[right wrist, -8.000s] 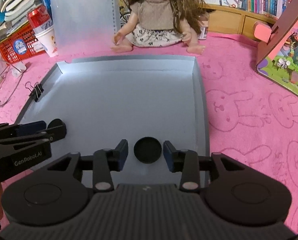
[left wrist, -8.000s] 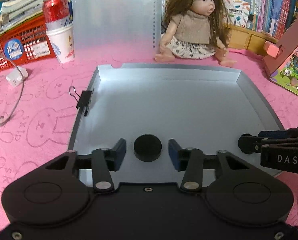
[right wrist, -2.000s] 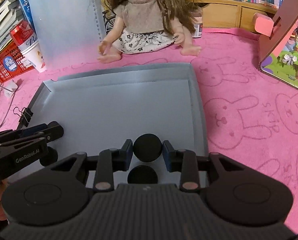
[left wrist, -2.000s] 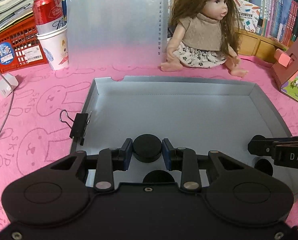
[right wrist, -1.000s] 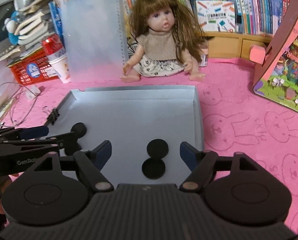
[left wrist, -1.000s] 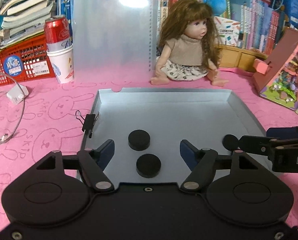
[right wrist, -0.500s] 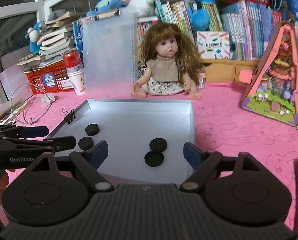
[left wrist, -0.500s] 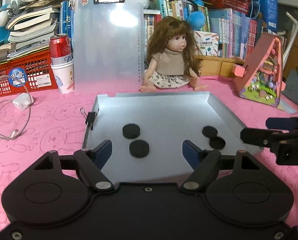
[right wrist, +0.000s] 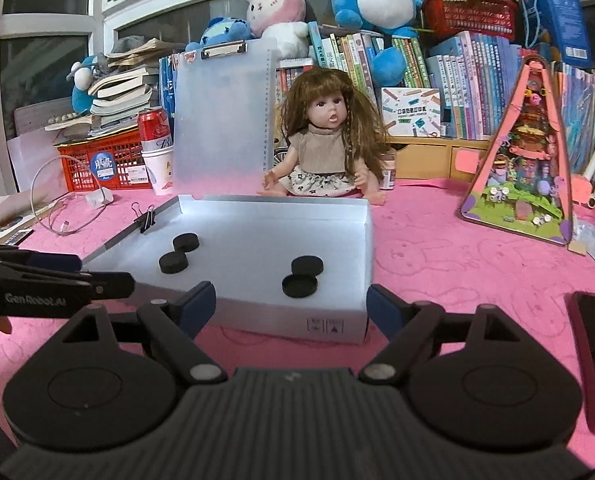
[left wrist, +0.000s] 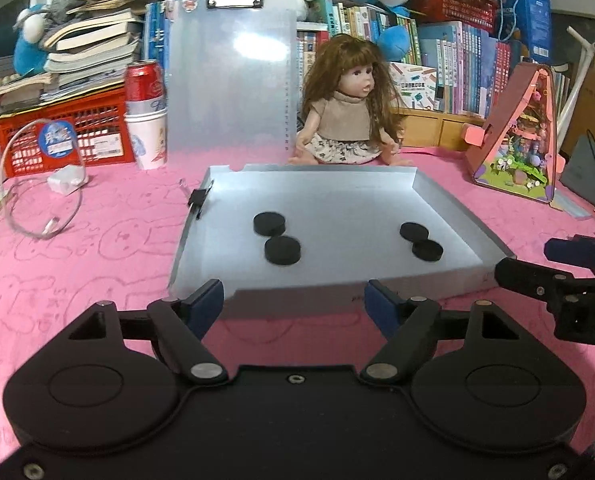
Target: Organize rigid objects
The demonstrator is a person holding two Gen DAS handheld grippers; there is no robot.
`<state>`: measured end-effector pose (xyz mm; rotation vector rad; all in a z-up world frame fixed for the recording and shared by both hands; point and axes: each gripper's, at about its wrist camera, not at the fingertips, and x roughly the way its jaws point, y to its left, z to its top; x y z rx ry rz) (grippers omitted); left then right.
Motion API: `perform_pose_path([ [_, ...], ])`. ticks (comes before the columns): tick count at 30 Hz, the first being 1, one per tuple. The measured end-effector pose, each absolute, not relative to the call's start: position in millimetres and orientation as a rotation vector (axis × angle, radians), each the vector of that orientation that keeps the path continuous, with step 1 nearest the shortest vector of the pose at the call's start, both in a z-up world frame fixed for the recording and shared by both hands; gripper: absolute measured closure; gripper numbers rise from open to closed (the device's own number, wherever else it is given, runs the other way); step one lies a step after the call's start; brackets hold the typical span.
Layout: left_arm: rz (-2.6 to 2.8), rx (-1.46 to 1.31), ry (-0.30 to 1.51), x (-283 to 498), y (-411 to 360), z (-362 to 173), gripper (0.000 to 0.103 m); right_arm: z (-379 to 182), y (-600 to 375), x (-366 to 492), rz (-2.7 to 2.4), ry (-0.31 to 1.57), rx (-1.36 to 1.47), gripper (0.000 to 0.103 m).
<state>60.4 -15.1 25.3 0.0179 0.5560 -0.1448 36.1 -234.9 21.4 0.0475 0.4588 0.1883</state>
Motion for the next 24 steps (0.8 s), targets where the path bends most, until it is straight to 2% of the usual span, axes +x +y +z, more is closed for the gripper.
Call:
perform_pose_path([
  [12, -0.029, -0.021, 0.531, -2, 8, -4, 0.032, -5, -244, -21, 0.162, 0.413, -0.032, 0.015],
  [18, 0.009, -0.037, 0.548, -7, 9, -17, 0.034, -14, -234, -28, 0.140, 0.427, -0.067, 0.021],
  [24, 0.018, -0.010, 0.554, -1, -1, -21, 0.042, -22, -226, -27, 0.079, 0.442, -0.071, 0.028],
])
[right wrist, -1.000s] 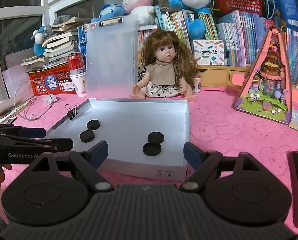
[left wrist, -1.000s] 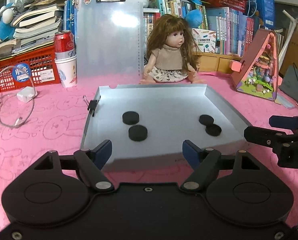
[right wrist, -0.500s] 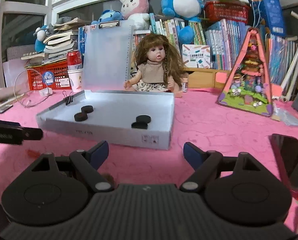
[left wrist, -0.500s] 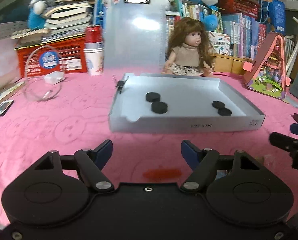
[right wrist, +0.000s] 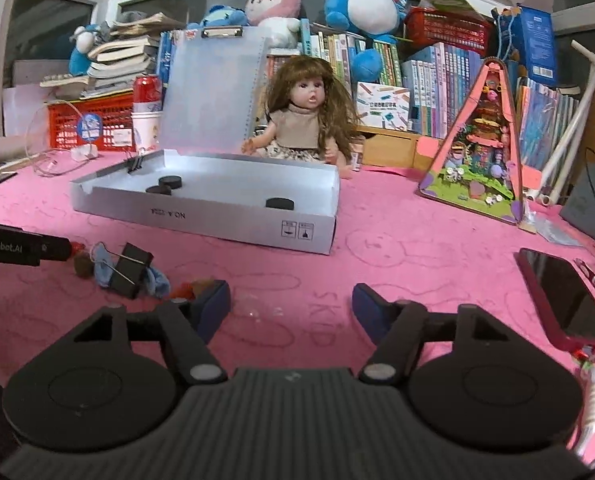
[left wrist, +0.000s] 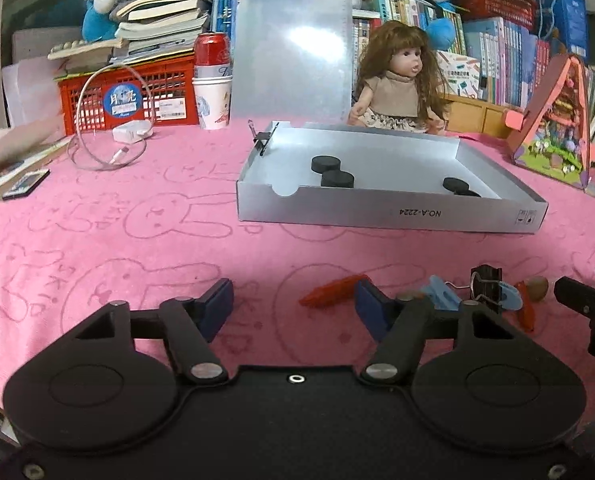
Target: Organize rigid objects
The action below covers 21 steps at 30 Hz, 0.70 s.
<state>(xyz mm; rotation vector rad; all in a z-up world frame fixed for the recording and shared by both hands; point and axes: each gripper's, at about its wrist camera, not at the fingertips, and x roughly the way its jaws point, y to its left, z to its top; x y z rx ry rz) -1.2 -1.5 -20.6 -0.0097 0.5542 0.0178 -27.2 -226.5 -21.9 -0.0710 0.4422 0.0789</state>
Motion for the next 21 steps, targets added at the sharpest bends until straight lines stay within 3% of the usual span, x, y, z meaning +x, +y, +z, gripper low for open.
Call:
perform_pose_path([
  [9, 0.001, -0.038, 0.552, 5, -9, -18, 0.051, -26, -222, -25, 0.066, 0.453, -0.028, 0.036],
  [13, 0.027, -0.019, 0.555, 5, -8, -17, 0.079, -28, -223, -25, 0.066, 0.460, -0.015, 0.036],
  [21, 0.059, -0.021, 0.564, 5, 14, -15, 0.082, -29, -225, -24, 0.069, 0.459, -0.005, 0.036],
])
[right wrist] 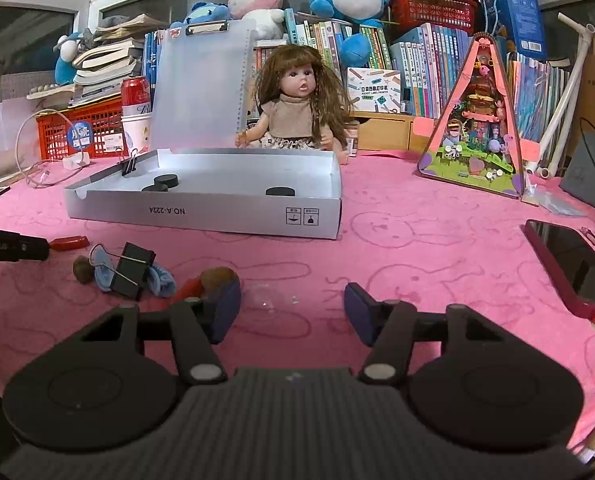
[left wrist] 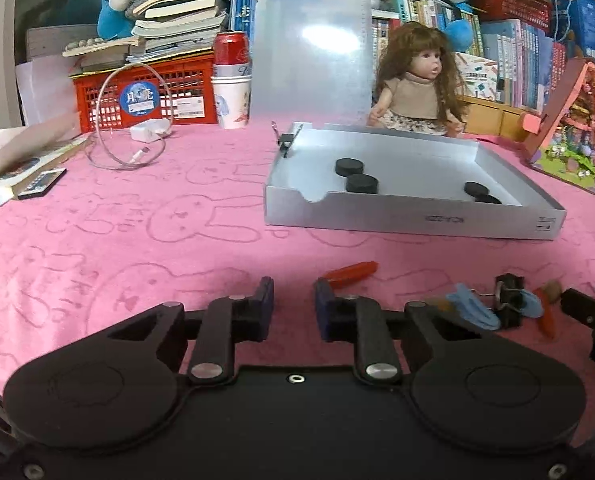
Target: Organize rigid objects
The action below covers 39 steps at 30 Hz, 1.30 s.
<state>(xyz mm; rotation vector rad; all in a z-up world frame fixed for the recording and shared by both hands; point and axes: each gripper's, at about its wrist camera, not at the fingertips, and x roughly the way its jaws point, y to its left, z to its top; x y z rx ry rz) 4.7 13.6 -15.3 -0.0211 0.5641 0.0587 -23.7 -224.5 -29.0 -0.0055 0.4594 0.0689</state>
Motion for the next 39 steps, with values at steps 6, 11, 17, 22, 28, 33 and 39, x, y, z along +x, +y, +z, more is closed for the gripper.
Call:
perform_pose_path([
  [6, 0.004, -0.056, 0.563, 0, 3, -8, 0.083, -29, -225, -23, 0.069, 0.459, -0.006, 0.035],
  [11, -0.025, -0.064, 0.576, 3, -4, -8, 0.089, -29, -225, -22, 0.071, 0.459, -0.007, 0.035],
  [17, -0.012, -0.122, 0.610, 15, 10, -12, 0.095, -29, -225, -22, 0.069, 0.458, -0.007, 0.035],
  [22, 0.000, -0.103, 0.605, 22, 14, -13, 0.095, -29, -225, -22, 0.069, 0.457, -0.007, 0.035],
  [28, 0.004, -0.110, 0.601, 32, 16, -11, 0.089, -29, -225, -22, 0.069, 0.456, -0.005, 0.035],
  [33, 0.045, -0.113, 0.570, 34, 2, -13, 0.056, -30, -225, -21, 0.068, 0.456, -0.004, 0.035],
  [39, 0.116, -0.142, 0.554, 48, -11, -17, 0.053, -29, -226, -22, 0.062, 0.450, -0.002, 0.035],
])
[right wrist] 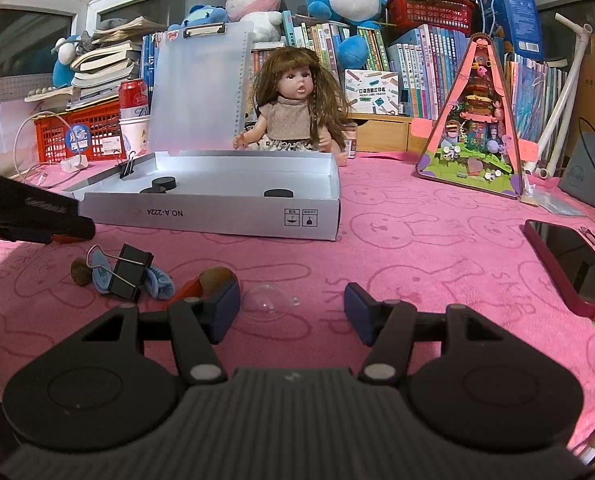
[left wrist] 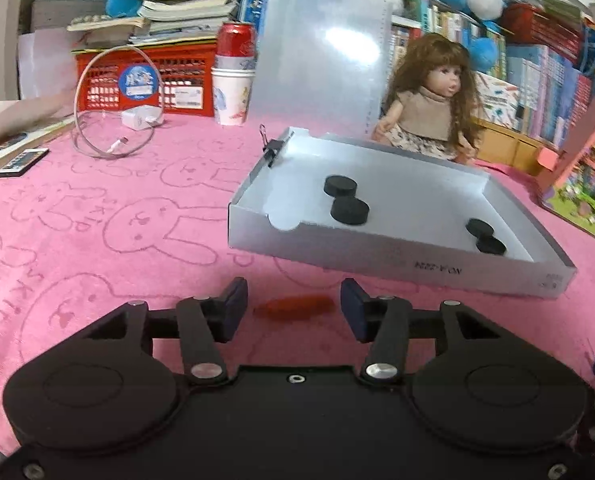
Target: Organize rigid objects
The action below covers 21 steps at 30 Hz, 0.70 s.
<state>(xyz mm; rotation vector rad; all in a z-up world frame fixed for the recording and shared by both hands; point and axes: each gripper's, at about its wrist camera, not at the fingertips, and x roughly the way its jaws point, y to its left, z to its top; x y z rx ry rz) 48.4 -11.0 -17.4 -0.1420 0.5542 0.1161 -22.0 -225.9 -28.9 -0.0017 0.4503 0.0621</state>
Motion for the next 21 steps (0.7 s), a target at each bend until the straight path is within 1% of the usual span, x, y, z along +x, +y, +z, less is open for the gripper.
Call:
perform_pose_path([
  [2, 0.139, -0.135, 0.546, 53, -15, -19, 0.055, -29, -225, -22, 0.059, 0.448, -0.003, 0.035],
  [3, 0.150, -0.129, 0.542, 54, -17, -20, 0.061, -29, -225, -23, 0.058, 0.448, -0.003, 0.035],
  [4, 0.160, -0.114, 0.538, 55, -20, -21, 0.078, -29, -225, -23, 0.059, 0.448, -0.003, 0.037],
  [5, 0.159, -0.098, 0.533, 55, -22, -22, 0.086, -29, -225, -23, 0.065, 0.446, -0.002, 0.040],
  [6, 0.140, -0.103, 0.535, 55, -21, -22, 0.092, -30, -225, -24, 0.072, 0.445, -0.001, 0.048],
  [7, 0.118, -0.113, 0.535, 54, -20, -22, 0.093, -30, -224, -26, 0.078, 0.443, -0.002, 0.053],
  [8, 0.101, -0.113, 0.535, 52, -18, -22, 0.094, -30, -223, -26, 0.079, 0.442, -0.007, 0.057],
  [9, 0.086, -0.107, 0.537, 50, -17, -22, 0.094, -30, -222, -26, 0.077, 0.443, -0.014, 0.065],
  [10, 0.071, -0.101, 0.537, 47, -16, -22, 0.094, -29, -222, -26, 0.080, 0.443, -0.015, 0.066],
  [11, 0.061, -0.097, 0.537, 44, -16, -21, 0.094, -29, -222, -25, 0.079, 0.441, -0.012, 0.066],
  [14, 0.067, -0.094, 0.523, 32, -14, -18, 0.082, -29, -224, -24, 0.071, 0.436, 0.003, 0.065],
  [15, 0.078, -0.088, 0.511, 26, -14, -17, 0.066, -29, -224, -24, 0.069, 0.437, 0.005, 0.065],
  [16, 0.089, -0.072, 0.494, 21, -15, -16, 0.054, -29, -225, -24, 0.067, 0.438, 0.008, 0.065],
  [21, 0.116, -0.005, 0.443, -1, -21, -14, 0.050, -31, -227, -25, 0.059, 0.437, 0.014, 0.064],
])
